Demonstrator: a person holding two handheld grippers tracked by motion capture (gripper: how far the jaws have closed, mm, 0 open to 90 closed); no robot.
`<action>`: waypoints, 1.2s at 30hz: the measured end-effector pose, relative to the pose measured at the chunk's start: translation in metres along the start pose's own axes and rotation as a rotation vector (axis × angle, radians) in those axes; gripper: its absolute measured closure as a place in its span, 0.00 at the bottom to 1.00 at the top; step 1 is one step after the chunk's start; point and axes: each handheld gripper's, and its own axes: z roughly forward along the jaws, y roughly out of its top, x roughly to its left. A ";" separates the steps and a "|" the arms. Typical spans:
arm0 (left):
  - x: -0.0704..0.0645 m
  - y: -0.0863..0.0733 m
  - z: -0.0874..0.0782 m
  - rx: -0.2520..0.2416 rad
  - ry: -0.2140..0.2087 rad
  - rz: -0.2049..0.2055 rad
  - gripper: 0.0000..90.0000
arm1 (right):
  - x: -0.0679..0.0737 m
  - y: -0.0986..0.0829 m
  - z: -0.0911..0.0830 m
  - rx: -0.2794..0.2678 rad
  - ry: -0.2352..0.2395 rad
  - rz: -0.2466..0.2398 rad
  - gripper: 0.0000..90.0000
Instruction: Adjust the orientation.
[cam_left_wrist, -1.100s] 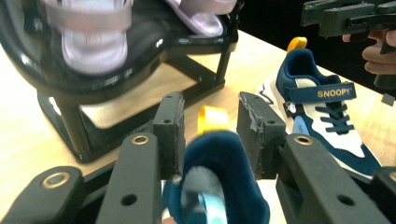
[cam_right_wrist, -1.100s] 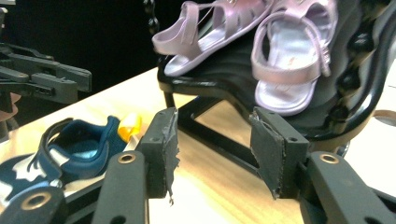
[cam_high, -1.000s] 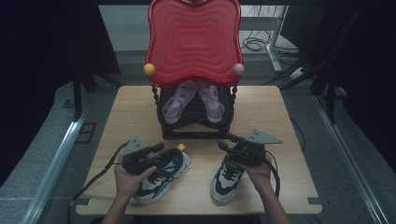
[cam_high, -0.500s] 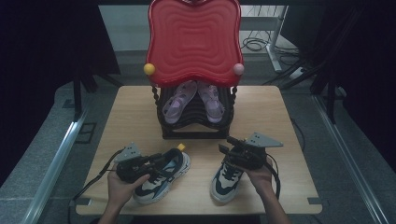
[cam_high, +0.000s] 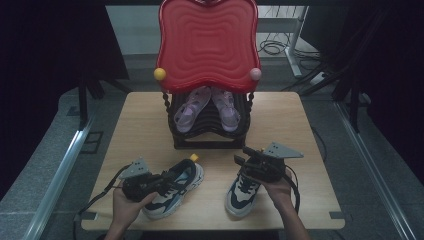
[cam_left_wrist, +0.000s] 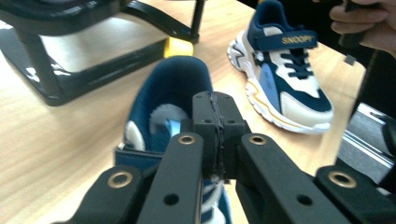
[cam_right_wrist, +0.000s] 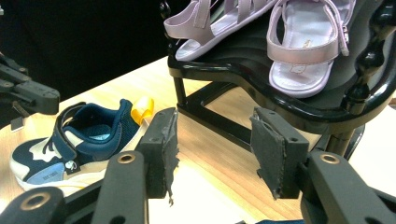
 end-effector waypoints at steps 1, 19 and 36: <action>-0.001 -0.001 0.000 0.004 -0.002 0.001 0.99 | 0.000 0.000 0.000 0.002 0.001 -0.002 0.57; -0.022 -0.028 0.029 0.160 -0.046 0.030 1.00 | -0.001 -0.002 0.002 0.015 -0.023 0.006 0.56; -0.018 -0.055 0.024 0.226 -0.048 -0.015 1.00 | -0.005 -0.004 0.003 0.026 -0.040 0.026 0.56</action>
